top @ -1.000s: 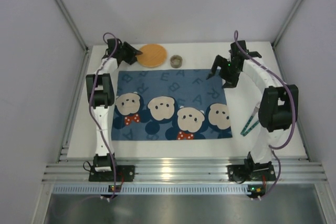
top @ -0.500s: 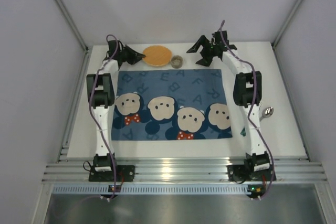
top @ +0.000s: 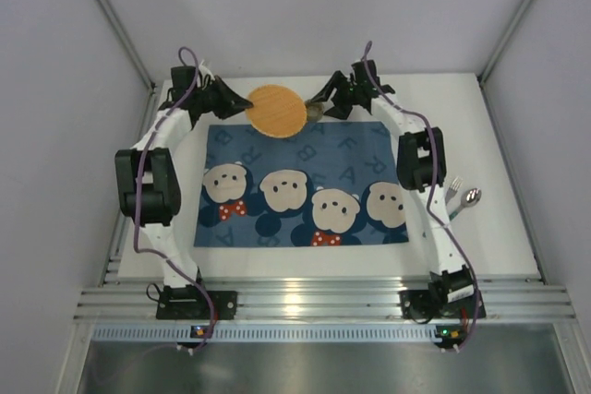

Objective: Set the dinner table for one person

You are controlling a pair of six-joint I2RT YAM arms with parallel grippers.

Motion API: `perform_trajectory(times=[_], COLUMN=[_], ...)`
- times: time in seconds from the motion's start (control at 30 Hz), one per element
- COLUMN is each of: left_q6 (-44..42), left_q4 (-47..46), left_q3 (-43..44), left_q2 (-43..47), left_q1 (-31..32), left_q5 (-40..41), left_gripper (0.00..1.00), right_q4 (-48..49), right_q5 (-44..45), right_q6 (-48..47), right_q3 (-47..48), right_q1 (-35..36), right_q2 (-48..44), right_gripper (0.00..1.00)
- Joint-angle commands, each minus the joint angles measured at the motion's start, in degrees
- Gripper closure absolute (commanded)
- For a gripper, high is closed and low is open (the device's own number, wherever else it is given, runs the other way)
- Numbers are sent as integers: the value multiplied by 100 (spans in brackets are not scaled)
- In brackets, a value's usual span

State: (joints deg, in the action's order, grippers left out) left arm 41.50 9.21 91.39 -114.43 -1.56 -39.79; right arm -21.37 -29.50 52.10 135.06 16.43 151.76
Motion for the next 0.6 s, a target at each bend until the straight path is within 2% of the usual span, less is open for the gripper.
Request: perform_trajectory(times=[0.0, 0.23, 0.37, 0.47, 0.5, 0.57], left_q6=[-536, -889, -985, -1221, -1266, -1398], left_q4=[20, -252, -280, 53, 124, 335], left_q3=[-761, -1685, -1845, -1757, -1739, -1730], left_q2=[386, 220, 35, -105, -140, -263], left_q1=[112, 1130, 1369, 1369, 1369, 1378], left_q5=[-608, -881, -960, -864, -803, -776], left_gripper=[100, 100, 100, 100, 98, 69], right_q4=[-297, -1238, -1554, -1669, -1687, -1713], right_q5=[400, 1516, 1894, 2018, 2088, 2132], right_q6=[-313, -1121, -1272, -1325, -1351, -1404], right_q3=[169, 477, 486, 565, 591, 687], right_q1=[36, 150, 229, 300, 326, 370], right_q2=[-94, -287, -314, -253, -244, -209], right_gripper=[31, 46, 57, 59, 59, 61])
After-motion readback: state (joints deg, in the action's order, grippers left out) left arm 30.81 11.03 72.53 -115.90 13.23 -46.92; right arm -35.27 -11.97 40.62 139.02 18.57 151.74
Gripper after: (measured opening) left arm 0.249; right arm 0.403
